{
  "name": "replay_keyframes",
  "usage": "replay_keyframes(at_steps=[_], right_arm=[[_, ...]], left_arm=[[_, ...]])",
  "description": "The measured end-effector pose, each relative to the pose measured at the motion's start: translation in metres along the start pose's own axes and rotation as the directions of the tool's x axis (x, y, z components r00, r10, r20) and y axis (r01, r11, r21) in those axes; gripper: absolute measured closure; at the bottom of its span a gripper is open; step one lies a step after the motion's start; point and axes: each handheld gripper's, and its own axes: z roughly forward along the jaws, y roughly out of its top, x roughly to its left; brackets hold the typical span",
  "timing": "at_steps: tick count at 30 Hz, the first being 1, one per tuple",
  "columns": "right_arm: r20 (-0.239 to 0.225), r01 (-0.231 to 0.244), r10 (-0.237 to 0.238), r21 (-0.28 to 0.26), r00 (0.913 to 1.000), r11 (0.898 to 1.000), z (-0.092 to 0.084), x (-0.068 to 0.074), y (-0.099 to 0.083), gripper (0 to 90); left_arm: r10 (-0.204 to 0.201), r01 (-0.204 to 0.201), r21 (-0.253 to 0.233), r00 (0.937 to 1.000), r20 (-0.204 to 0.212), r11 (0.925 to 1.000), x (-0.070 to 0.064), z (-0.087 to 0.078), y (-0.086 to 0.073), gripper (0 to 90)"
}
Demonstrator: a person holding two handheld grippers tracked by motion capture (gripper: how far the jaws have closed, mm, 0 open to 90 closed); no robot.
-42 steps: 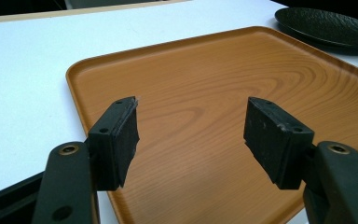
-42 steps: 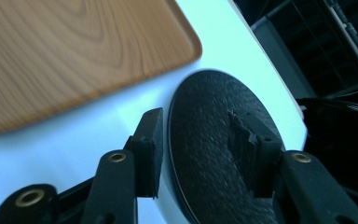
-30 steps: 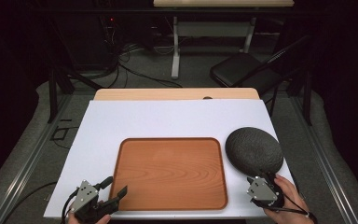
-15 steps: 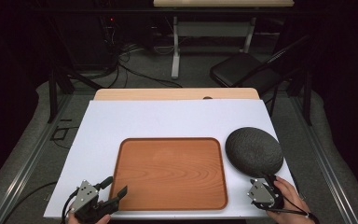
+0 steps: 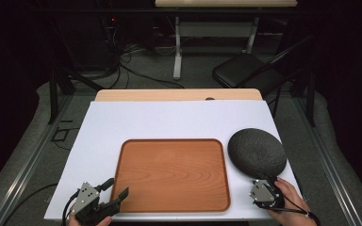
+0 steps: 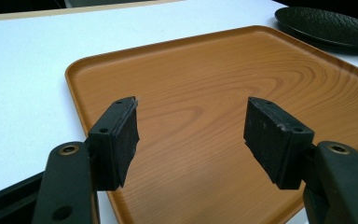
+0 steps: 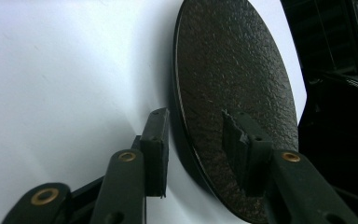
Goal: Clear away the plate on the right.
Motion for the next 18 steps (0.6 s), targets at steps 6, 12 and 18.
replay_keyframes(at_steps=[6, 12, 18], right_arm=[[0.007, 0.018, -0.018, 0.010, 0.9998, 1.000, 0.004, -0.002, -0.003, 61.9], [0.015, 0.023, -0.023, 0.023, 0.9996, 0.999, 0.007, -0.003, -0.003, 62.5], [0.016, 0.051, -0.052, 0.033, 0.9985, 0.998, 0.011, -0.003, -0.001, 62.8]], left_arm=[[-0.001, 0.001, 0.001, 1.0000, 0.001, 1.0000, 0.000, 0.000, 0.000, 35.1], [-0.001, 0.001, 0.000, 1.0000, 0.000, 1.0000, 0.000, 0.000, 0.000, 35.1], [-0.001, 0.001, 0.000, 1.0000, 0.001, 1.0000, 0.000, 0.000, 0.000, 35.1]])
